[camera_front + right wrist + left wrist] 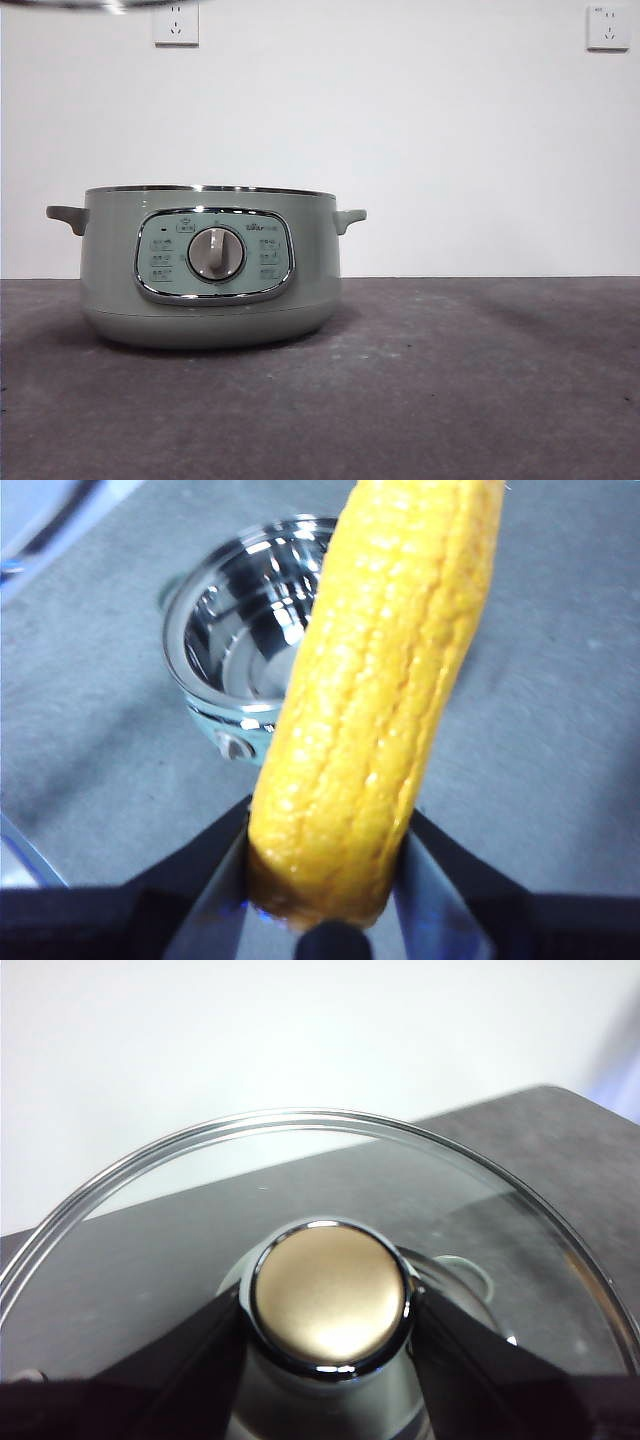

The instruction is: Pick up the corn,open the lid,put the corn in the pot,close the lid

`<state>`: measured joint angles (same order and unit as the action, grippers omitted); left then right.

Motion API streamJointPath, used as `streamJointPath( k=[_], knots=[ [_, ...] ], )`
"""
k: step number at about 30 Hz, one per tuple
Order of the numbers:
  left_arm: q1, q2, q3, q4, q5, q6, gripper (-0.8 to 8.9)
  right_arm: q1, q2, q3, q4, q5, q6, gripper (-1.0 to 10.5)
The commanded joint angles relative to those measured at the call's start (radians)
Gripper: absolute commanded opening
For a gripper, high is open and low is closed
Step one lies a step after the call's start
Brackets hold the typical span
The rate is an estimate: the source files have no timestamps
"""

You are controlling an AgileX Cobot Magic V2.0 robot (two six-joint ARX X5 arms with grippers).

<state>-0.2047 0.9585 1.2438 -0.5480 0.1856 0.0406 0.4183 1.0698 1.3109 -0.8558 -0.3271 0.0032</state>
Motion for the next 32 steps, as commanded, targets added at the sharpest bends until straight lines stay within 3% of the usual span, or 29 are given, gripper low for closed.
streamJointPath(
  k=[1, 10, 17, 26, 32],
  knots=[
    [0.03, -0.094, 0.022, -0.035, 0.003, -0.01, -0.07, 0.006, 0.047, 0.004, 0.057, -0.043, -0.002, -0.1],
    [0.058, -0.305, 0.021, -0.239, -0.027, -0.037, -0.07, 0.093, 0.278, 0.087, 0.204, -0.085, 0.032, -0.1],
    [0.058, -0.427, 0.021, -0.364, -0.034, -0.053, -0.07, 0.187, 0.576, 0.341, 0.196, -0.085, 0.032, -0.1],
    [0.058, -0.499, 0.021, -0.443, -0.031, -0.064, -0.07, 0.224, 0.951, 0.69, 0.123, -0.079, 0.05, -0.1],
    [0.058, -0.499, 0.021, -0.469, -0.029, -0.063, -0.07, 0.225, 1.105, 0.781, 0.107, -0.073, 0.055, -0.1]
  ],
)
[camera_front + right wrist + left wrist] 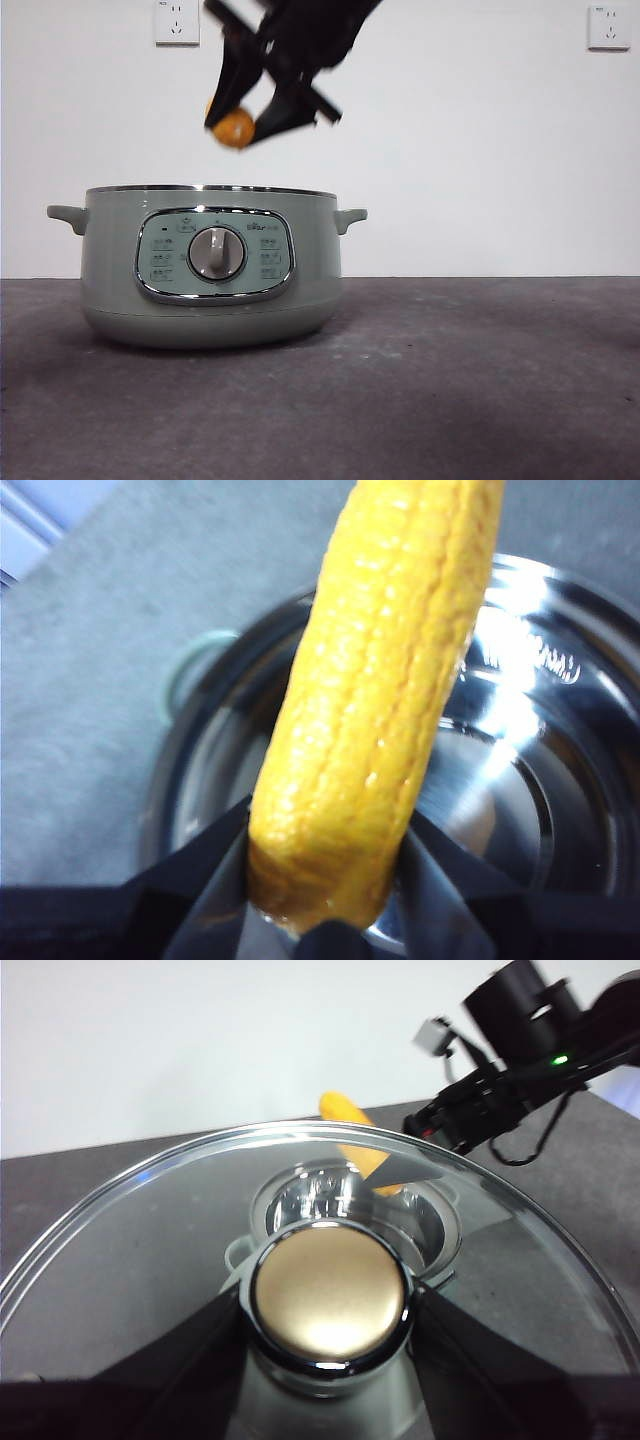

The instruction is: Pick up the corn,open the lid,put the corn in the pot,close the lid

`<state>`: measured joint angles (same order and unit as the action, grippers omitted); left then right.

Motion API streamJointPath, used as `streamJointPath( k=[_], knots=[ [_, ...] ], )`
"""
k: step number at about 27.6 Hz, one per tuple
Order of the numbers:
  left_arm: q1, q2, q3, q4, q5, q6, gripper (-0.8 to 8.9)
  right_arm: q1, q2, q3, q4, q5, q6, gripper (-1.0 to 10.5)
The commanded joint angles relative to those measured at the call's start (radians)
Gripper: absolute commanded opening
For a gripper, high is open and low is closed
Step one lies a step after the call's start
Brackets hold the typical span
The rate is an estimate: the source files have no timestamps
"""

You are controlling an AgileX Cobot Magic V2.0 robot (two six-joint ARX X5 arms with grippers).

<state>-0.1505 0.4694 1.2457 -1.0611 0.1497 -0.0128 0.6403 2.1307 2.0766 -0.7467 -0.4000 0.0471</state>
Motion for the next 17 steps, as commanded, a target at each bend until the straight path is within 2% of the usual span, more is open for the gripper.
streamJointPath(
  k=[1, 10, 17],
  knots=[
    [0.004, -0.01, 0.019, 0.043, 0.007, -0.01, -0.07, 0.003, 0.058, 0.016, -0.001, 0.0, 0.013, -0.1],
    [0.004, -0.01, 0.019, 0.036, 0.007, -0.007, -0.07, 0.011, 0.153, 0.016, -0.006, 0.037, 0.008, -0.1],
    [0.004, -0.01, 0.019, 0.026, 0.014, -0.004, -0.07, 0.048, 0.191, 0.016, -0.074, 0.056, -0.039, -0.1]
  ],
)
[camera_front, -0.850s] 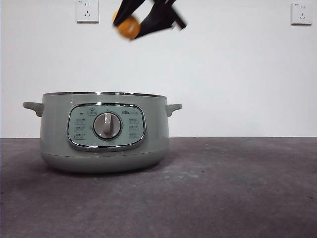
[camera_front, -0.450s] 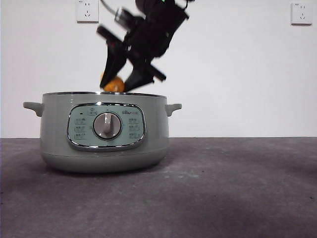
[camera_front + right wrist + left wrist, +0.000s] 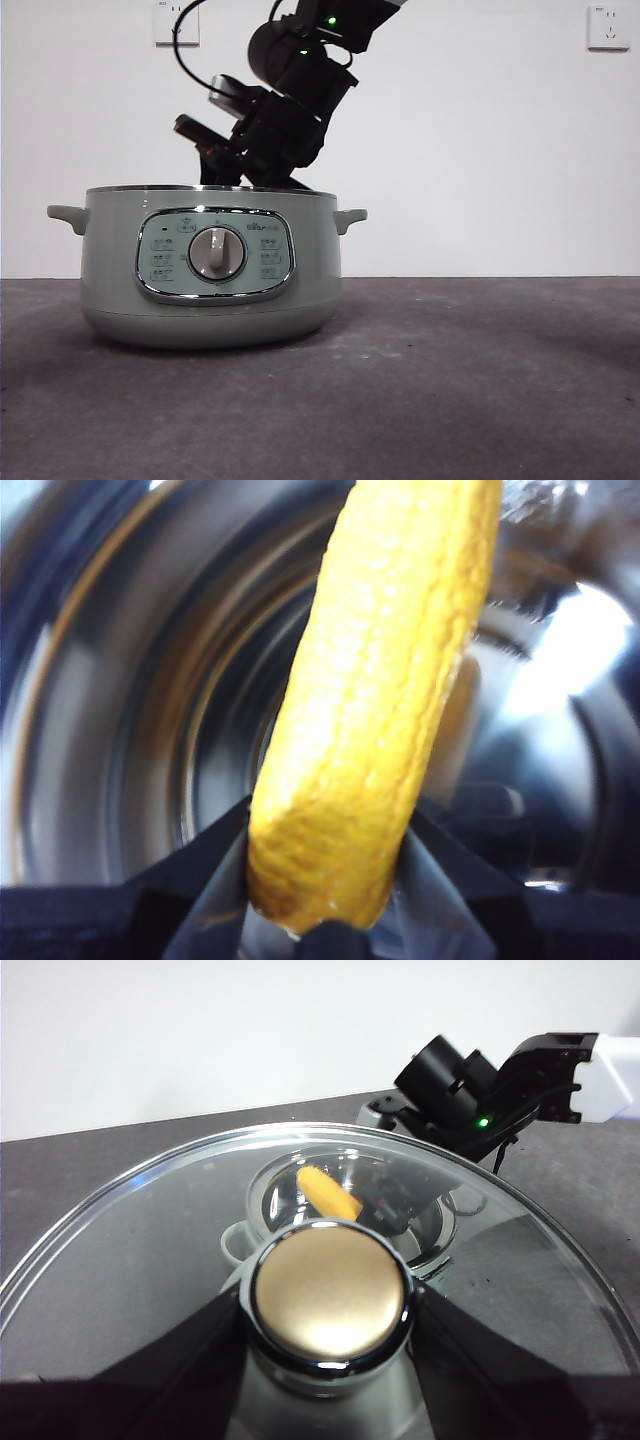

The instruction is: Pick up the corn,open the lid,put the corn in the pot,close the lid

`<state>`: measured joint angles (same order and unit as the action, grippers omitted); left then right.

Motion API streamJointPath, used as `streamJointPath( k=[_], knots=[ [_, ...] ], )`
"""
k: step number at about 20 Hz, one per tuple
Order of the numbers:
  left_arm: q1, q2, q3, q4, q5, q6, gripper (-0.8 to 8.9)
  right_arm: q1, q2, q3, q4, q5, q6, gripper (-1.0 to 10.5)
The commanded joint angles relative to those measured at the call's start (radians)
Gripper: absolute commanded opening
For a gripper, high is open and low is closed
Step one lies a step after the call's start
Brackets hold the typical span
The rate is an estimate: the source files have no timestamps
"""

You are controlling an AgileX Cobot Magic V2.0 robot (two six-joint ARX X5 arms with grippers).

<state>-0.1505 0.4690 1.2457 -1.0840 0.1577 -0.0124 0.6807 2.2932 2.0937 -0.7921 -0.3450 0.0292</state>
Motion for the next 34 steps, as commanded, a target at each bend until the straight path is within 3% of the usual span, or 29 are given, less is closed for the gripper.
streamJointPath(
  k=[1, 8, 9, 12, 14, 19, 23, 27, 30, 34],
  knots=[
    [0.004, -0.01, 0.019, 0.045, 0.006, -0.005, -0.07, 0.014, 0.029, -0.001, -0.038, 0.016, -0.034, -0.1],
    [0.004, -0.01, 0.019, 0.014, 0.007, -0.002, -0.07, 0.027, 0.029, -0.001, -0.088, 0.05, -0.034, 0.1],
    [0.004, -0.01, 0.019, 0.014, 0.006, -0.002, -0.07, 0.027, 0.029, -0.001, -0.09, 0.05, -0.033, 0.6],
    [0.004, -0.01, 0.019, 0.014, 0.006, 0.009, -0.07, 0.027, 0.029, -0.001, -0.109, 0.065, -0.032, 3.5],
    [0.004, -0.01, 0.019, 0.014, 0.006, 0.01, -0.07, 0.027, 0.028, -0.001, -0.114, 0.085, -0.032, 4.1],
    [0.004, -0.01, 0.019, 0.009, 0.006, 0.01, -0.07, 0.027, 0.026, 0.026, -0.118, 0.085, -0.029, 4.1],
    [0.004, -0.004, 0.019, 0.012, 0.006, 0.01, -0.07, 0.027, 0.024, 0.167, -0.204, 0.093, -0.031, 4.1],
    [0.004, 0.022, 0.019, 0.046, 0.006, 0.017, -0.07, 0.026, 0.024, 0.408, -0.397, 0.157, -0.042, 4.1],
    [0.003, 0.079, 0.019, 0.082, 0.007, 0.024, -0.07, 0.025, 0.024, 0.577, -0.587, 0.264, -0.062, 4.1],
    [0.003, 0.181, 0.019, 0.167, 0.054, 0.048, -0.07, 0.024, -0.051, 0.588, -0.589, 0.272, -0.052, 4.1]
  ],
)
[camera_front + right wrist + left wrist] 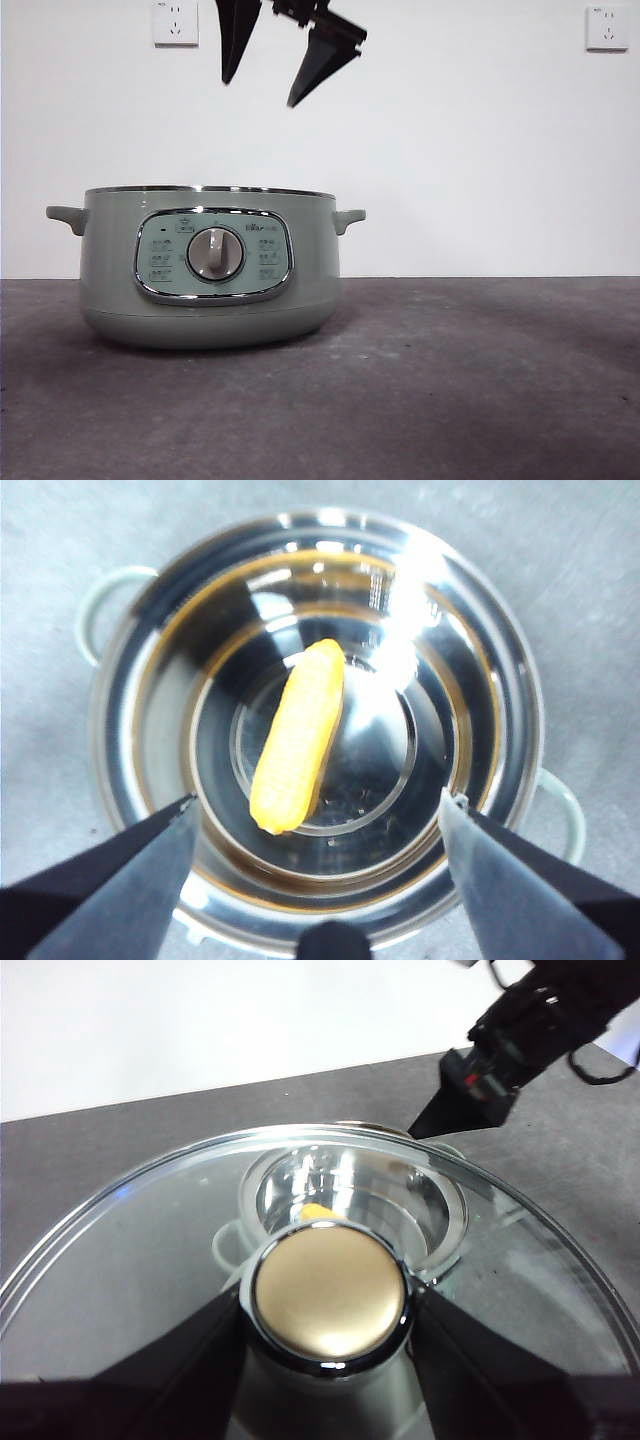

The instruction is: Pick up the corn,open the lid,put the corn in the pot,close the lid

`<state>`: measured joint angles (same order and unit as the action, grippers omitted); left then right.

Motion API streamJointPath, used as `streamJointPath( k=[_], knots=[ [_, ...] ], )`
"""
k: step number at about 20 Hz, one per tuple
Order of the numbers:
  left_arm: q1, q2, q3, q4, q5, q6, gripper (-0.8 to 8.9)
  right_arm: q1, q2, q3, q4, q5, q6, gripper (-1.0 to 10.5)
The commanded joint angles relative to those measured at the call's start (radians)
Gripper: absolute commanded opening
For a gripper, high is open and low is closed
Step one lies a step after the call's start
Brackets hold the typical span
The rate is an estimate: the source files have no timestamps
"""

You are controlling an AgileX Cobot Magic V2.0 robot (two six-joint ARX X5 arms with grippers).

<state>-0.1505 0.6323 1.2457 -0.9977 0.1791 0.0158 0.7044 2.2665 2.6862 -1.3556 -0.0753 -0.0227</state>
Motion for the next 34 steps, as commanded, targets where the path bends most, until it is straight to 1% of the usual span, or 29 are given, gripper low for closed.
streamJointPath(
  k=[1, 3, 4, 7, 9, 11, 14, 17, 20, 22, 26, 29, 34],
  knots=[
    [0.003, 0.05, 0.019, 0.106, 0.05, 0.019, -0.07, 0.001, -0.05, -0.006, -0.026, 0.001, 0.006, 4.1],
    [0.002, 0.116, 0.019, 0.157, 0.065, 0.021, -0.07, 0.002, -0.106, -0.011, -0.027, -0.004, 0.018, 4.1],
    [0.001, 0.156, 0.019, 0.188, 0.066, 0.035, -0.07, 0.003, -0.151, -0.029, -0.027, -0.013, 0.02, 4.1],
    [-0.011, 0.26, 0.019, 0.282, 0.12, 0.041, -0.07, 0.003, -0.322, -0.153, -0.027, -0.014, 0.019, 4.1],
    [-0.022, 0.336, 0.019, 0.356, 0.12, 0.041, -0.07, 0.003, -0.465, -0.296, -0.027, -0.013, 0.018, 4.1],
    [-0.039, 0.413, 0.019, 0.425, 0.143, 0.041, -0.07, 0.003, -0.62, -0.459, -0.027, -0.013, 0.018, 4.1],
    [-0.08, 0.528, 0.019, 0.51, 0.14, 0.041, -0.07, 0.003, -0.851, -0.701, -0.027, -0.013, 0.026, 4.1],
    [-0.105, 0.628, 0.019, 0.589, 0.137, 0.041, -0.07, 0.003, -1.043, -0.883, -0.027, -0.011, 0.058, 4.1],
    [-0.135, 0.706, 0.019, 0.65, 0.115, 0.04, -0.07, 0.003, -1.199, -1.016, -0.027, 0.005, 0.1, 4.1],
    [-0.158, 0.747, 0.019, 0.678, 0.06, 0.041, -0.07, 0.003, -1.283, -1.085, -0.027, 0.005, 0.124, 4.1],
    [-0.19, 0.815, 0.019, 0.746, 0.042, 0.045, -0.07, 0.003, -1.398, -1.18, -0.027, 0.006, 0.171, 4.1],
    [-0.209, 0.859, 0.019, 0.768, -0.005, 0.048, -0.07, 0.003, -1.458, -1.218, -0.027, 0.027, 0.195, 4.1],
    [-0.211, 0.913, 0.019, 0.776, -0.024, 0.049, -0.07, 0.003, -1.508, -1.239, -0.027, 0.031, 0.208, 4.1]
  ],
)
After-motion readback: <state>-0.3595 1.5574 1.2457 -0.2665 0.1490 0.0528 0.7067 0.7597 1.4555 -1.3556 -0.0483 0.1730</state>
